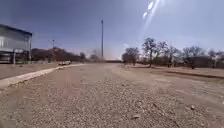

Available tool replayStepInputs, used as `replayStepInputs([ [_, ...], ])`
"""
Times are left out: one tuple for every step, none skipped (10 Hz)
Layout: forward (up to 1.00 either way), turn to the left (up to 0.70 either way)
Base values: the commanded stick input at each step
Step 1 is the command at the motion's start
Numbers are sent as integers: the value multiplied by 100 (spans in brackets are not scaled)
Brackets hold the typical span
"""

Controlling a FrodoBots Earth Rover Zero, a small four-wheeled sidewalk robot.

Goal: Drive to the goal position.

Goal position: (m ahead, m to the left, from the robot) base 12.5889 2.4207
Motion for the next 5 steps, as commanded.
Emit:
replayStepInputs([
  [100, 0],
  [100, 0],
  [100, 0],
  [100, -20],
  [100, -8],
])
